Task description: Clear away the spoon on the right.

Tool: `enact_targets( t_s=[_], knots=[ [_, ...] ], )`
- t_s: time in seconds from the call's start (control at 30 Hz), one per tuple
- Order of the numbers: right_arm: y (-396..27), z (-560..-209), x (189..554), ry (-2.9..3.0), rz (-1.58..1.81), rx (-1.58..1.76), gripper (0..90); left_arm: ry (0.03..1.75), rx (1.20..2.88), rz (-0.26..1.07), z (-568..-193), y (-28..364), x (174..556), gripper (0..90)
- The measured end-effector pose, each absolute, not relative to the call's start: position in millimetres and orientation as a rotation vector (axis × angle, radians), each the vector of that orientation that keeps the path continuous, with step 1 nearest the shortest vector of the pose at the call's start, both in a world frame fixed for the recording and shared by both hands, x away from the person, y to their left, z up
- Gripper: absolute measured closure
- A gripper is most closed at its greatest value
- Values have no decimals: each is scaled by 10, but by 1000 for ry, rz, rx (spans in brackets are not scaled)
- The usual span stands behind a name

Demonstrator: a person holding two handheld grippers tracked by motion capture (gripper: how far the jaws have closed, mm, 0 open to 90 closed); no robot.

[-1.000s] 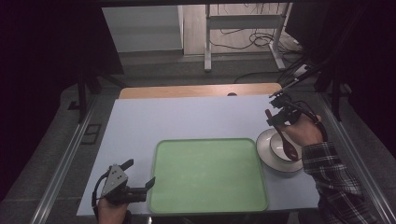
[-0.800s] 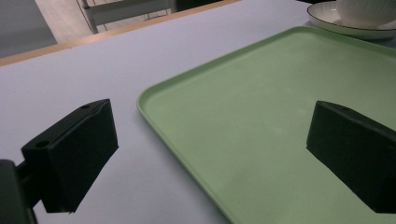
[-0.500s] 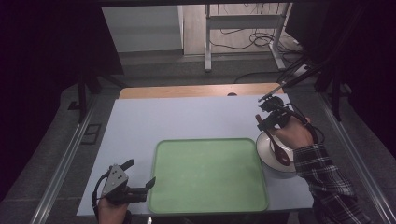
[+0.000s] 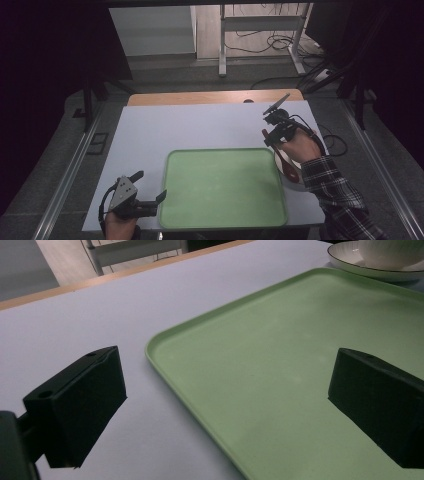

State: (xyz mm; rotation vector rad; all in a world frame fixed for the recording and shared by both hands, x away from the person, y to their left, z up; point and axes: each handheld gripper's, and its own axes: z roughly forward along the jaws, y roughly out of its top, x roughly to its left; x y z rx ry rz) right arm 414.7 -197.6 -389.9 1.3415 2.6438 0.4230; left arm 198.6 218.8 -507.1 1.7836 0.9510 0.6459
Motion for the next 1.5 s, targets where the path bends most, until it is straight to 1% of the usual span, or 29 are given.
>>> enact_targets(
  t_s=[0.57,0.97,1.27,1.37,1.4,1.43,1.47,1.5],
  knots=[
    [-1635,-4281,4116,2744,362,1349,766,945,1786,642,-5069,2183,1986,19],
    [-1535,-4557,4062,2782,325,1353,766,942,1790,641,-5068,2181,1988,19],
    [-1533,-4697,4004,2782,330,1376,763,940,1791,640,-5068,2179,1989,19],
    [-1560,-4747,3993,2786,327,1369,754,940,1793,640,-5069,2177,1990,19],
    [-1591,-4769,3989,2785,338,1359,687,941,1794,641,-5069,2177,1990,19],
    [-1599,-4768,3985,2782,348,1358,668,942,1793,641,-5068,2178,1990,19],
    [-1599,-4768,3985,2782,348,1358,668,942,1793,641,-5068,2178,1990,19],
    [-1625,-4742,3971,2775,370,1340,639,942,1791,642,-5068,2180,1989,19]
  ],
)
